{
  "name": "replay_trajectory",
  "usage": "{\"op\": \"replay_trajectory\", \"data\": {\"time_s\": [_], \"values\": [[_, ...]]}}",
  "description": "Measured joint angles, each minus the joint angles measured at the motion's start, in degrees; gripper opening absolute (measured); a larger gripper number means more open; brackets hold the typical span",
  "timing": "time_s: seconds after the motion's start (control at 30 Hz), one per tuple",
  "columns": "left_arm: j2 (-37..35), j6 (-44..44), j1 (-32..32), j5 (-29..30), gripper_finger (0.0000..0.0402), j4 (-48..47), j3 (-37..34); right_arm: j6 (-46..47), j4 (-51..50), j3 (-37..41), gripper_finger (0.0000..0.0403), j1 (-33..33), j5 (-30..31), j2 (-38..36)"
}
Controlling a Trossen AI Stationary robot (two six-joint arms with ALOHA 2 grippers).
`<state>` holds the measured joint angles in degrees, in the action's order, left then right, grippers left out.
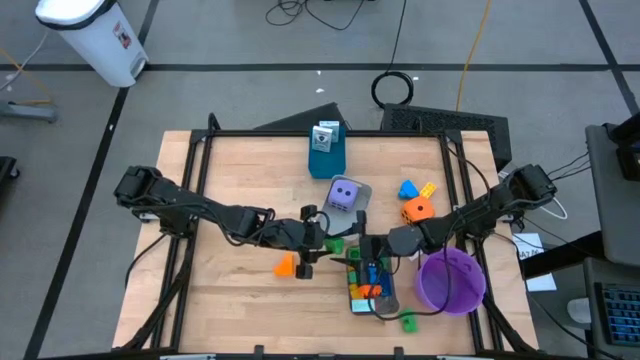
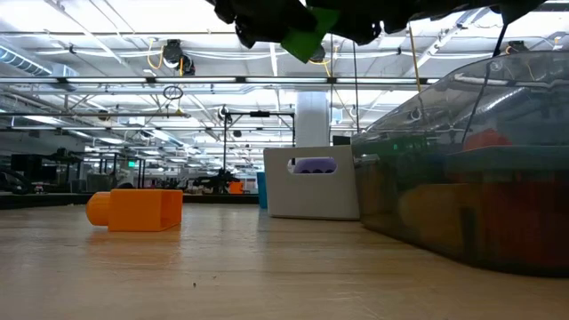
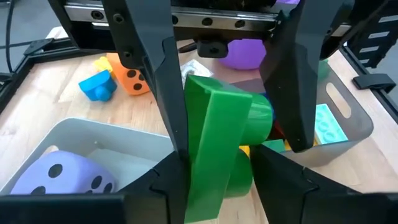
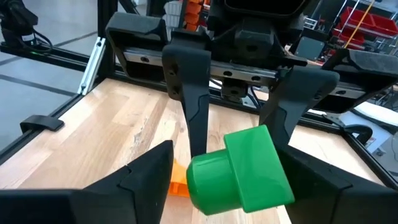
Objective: Pick & Place Toys
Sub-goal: Put the green game piece into the black bin
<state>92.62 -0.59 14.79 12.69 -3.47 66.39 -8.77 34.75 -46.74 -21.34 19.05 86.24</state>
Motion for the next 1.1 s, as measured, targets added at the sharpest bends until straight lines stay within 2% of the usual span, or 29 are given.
{"op": "replay_trajectory", "data": {"time_s": [0.13,0.27,0.43,0.63,1.1], "values": [[0.0,0.7,0.0,-0.1,0.0148,-0.5,0.0,0.0,0.0,0.0,0.0246,0.0,0.1,0.0],[0.0,0.9,0.0,0.1,0.0126,-0.4,0.0,0.1,0.0,0.0,0.0220,0.0,0.5,0.0],[0.0,0.9,-0.1,0.3,0.0094,-0.5,0.0,0.2,-0.6,0.0,0.0157,0.0,3.3,0.0],[0.0,1.1,0.0,-0.4,0.0070,-0.8,0.0,-1.3,-1.4,0.1,0.0069,0.0,3.2,0.0],[-0.1,0.3,-0.5,0.5,0.0113,-0.4,0.0,-2.3,-2.7,0.1,0.0062,-0.8,6.6,-1.5]]}}
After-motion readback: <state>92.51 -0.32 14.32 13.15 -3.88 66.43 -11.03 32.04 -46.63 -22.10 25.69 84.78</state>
